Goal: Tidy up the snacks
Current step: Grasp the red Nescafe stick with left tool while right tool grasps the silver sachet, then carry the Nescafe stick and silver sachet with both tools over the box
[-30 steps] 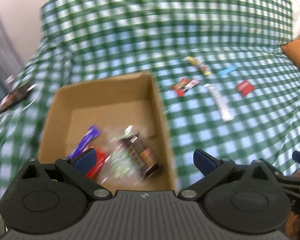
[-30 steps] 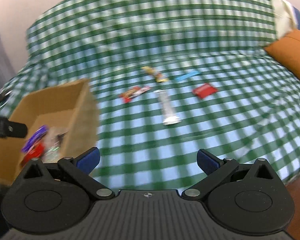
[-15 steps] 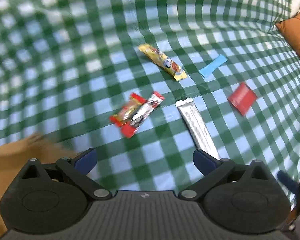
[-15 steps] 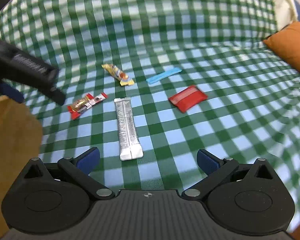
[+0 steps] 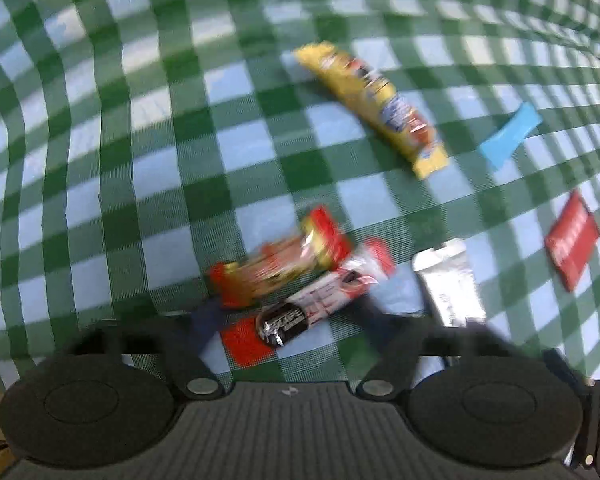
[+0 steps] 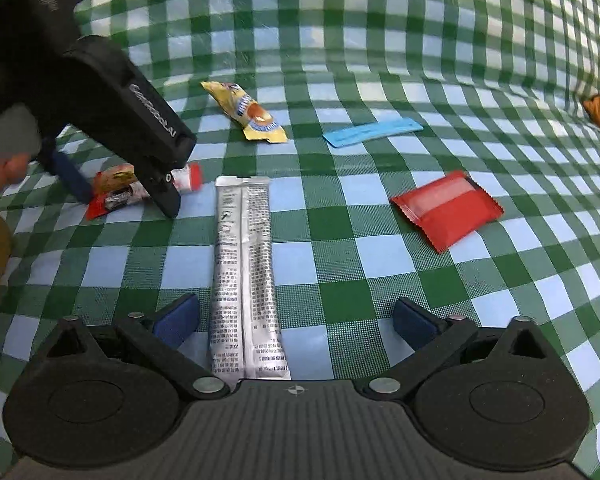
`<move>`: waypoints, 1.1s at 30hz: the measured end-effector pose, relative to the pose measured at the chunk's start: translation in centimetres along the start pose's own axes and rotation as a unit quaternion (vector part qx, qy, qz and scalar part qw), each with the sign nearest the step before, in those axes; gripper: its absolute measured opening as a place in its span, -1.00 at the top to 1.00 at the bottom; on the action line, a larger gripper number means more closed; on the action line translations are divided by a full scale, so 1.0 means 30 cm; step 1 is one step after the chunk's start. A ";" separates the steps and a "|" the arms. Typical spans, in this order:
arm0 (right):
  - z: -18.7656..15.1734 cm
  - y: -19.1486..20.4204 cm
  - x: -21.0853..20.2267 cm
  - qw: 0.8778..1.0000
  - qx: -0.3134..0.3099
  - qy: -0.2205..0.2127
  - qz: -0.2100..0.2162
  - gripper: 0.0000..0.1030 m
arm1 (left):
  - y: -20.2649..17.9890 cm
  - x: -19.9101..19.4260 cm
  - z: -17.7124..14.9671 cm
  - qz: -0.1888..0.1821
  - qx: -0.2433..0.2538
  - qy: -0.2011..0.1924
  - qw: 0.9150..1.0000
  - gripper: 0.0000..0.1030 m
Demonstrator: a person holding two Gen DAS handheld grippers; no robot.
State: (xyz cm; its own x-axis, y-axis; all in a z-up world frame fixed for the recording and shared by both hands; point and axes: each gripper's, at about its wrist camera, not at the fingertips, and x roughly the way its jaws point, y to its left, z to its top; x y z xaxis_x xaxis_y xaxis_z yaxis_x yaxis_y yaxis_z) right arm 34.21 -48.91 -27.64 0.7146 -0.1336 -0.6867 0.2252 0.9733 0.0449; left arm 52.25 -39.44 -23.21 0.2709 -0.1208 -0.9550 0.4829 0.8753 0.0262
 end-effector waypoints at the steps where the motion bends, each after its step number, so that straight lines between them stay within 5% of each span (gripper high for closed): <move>1: -0.007 0.004 -0.010 1.000 -0.009 -0.011 0.004 -0.45 | -0.003 -0.017 -0.006 -0.009 0.000 -0.004 1.000 0.58; 2: -0.013 0.012 -0.026 1.000 -0.018 -0.020 0.016 0.10 | -0.001 -0.027 -0.014 -0.021 -0.009 0.003 1.000 0.69; 3: -0.019 0.024 -0.040 0.999 -0.026 -0.024 0.019 0.32 | 0.000 -0.031 -0.024 -0.029 -0.016 0.009 0.999 0.72; 5: -0.025 0.039 -0.052 0.999 -0.030 -0.025 0.009 0.40 | -0.005 -0.048 -0.064 -0.031 -0.017 0.012 0.999 0.72; 13: -0.068 -0.033 -0.217 0.999 0.049 -0.006 0.012 0.44 | -0.012 -0.243 -0.216 -0.075 -0.030 -0.007 0.997 0.72; 21: -0.071 -0.074 -0.549 0.995 0.081 -0.057 0.007 0.44 | -0.004 -0.619 -0.452 -0.112 -0.027 -0.060 0.992 0.72; 33: -0.123 0.166 -1.041 0.988 0.039 -0.093 0.113 0.44 | 0.187 -1.066 -1.011 -0.050 -0.076 -0.115 0.989 0.72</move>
State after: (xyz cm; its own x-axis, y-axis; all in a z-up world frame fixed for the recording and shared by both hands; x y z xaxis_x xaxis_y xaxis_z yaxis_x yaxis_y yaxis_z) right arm 10.59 -39.20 -8.64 0.8606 0.0460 -0.5072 0.0909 0.9660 0.2419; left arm 21.04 -16.47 -1.47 0.4193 -0.2990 -0.8572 0.3909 0.9117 -0.1267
